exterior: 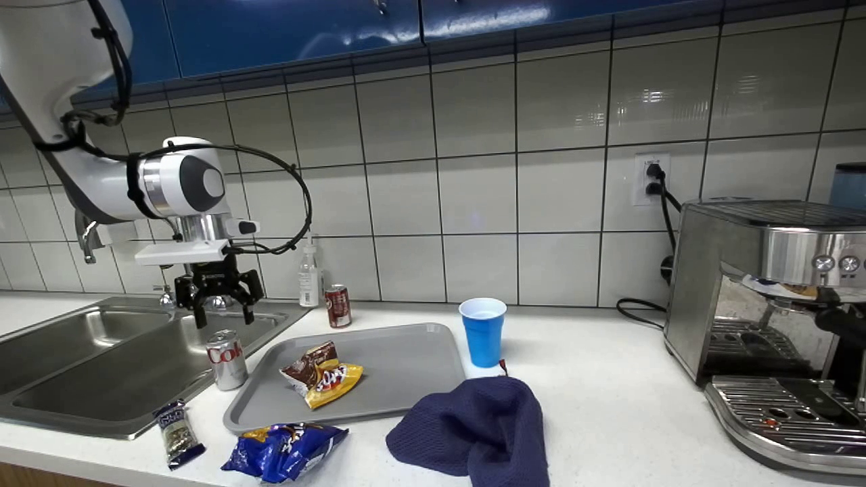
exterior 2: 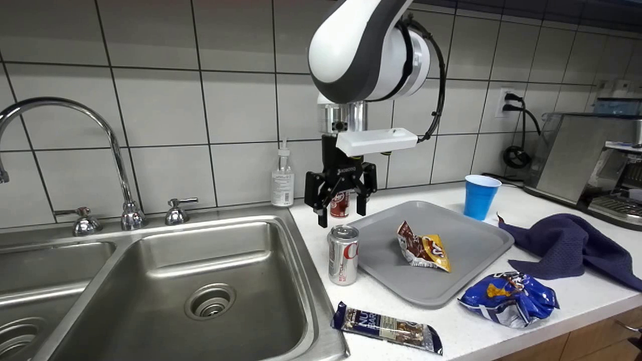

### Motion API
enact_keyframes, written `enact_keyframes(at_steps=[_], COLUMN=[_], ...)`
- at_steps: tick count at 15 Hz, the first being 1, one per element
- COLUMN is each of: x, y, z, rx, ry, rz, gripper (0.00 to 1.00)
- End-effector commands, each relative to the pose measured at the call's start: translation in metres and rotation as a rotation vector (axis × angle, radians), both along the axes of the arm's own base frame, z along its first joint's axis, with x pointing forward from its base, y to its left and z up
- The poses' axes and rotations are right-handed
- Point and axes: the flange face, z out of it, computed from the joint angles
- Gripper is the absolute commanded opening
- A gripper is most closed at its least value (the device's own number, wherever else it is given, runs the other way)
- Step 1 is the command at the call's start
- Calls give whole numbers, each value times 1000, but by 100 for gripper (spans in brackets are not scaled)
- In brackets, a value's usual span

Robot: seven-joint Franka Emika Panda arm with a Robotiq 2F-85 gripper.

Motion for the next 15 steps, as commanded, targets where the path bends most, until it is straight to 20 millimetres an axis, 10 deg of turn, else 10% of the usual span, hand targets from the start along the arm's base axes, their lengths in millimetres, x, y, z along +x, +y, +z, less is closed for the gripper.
enact_keyframes(at_steps=[1,9,15], x=[-2,12,19], y=[-18,-81,-79], z=[26,27,19], rx=[11,-12,-18], ry=[-28,-31,-27], rz=[-20,-130,-139], gripper=[100,100,100])
